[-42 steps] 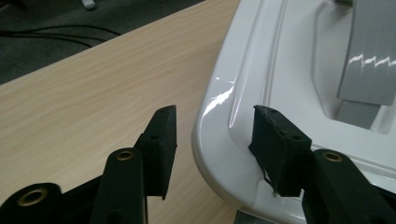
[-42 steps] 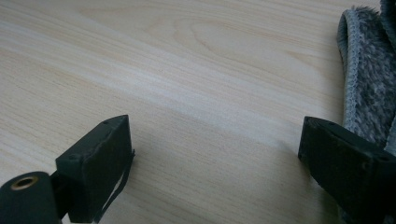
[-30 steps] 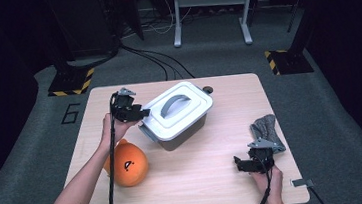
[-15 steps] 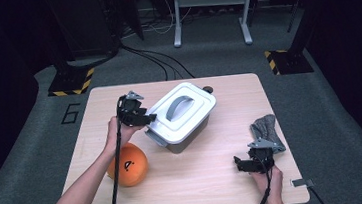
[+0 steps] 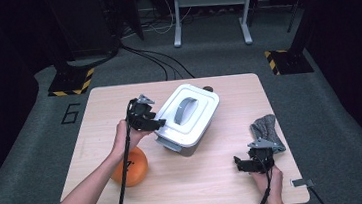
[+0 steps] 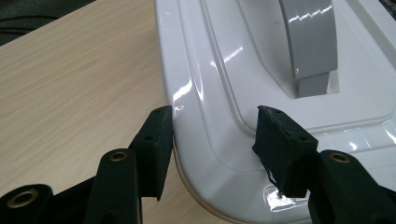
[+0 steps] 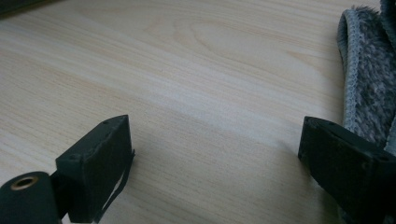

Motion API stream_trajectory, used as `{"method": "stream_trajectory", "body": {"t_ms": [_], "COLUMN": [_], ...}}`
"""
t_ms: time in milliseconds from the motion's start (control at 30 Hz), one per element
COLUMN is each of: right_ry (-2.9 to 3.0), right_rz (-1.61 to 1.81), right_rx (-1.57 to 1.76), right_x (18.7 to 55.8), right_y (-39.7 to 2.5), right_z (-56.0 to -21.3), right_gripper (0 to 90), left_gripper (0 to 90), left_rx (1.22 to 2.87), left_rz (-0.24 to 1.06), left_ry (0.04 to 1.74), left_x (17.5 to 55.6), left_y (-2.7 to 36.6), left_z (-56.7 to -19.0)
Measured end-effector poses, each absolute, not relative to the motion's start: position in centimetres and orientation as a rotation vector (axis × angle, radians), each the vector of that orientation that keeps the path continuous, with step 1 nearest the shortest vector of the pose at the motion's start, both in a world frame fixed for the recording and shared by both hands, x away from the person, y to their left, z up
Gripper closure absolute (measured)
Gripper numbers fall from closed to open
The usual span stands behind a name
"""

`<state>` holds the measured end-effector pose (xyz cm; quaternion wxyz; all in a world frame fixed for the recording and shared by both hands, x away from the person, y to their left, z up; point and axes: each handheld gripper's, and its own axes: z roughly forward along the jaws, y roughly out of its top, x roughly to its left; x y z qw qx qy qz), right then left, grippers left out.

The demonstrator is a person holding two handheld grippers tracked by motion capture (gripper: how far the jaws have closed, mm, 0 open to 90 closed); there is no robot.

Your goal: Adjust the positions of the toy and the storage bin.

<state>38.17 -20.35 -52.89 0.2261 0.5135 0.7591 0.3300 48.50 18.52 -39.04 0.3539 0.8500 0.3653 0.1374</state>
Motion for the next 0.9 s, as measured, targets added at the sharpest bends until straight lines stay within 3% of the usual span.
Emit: {"method": "stream_trajectory", "body": {"t_ms": [533,900], "right_ry": [2.093,2.093], "right_rz": [0.910,0.911], "right_rx": [1.416,1.415], "right_x": [38.2,38.2], "right_y": [-20.4,-20.4], "right_z": [-52.9,-52.9], "right_gripper": [8.9,8.9], "left_gripper": [45.1,16.7], "left_rx": [2.207,2.122], "left_rz": [0.342,0.404], "left_ry": [0.884,0.941], "left_x": [47.6,47.3], "left_y": [16.8,20.8], "left_z": [-39.2,-37.5]}}
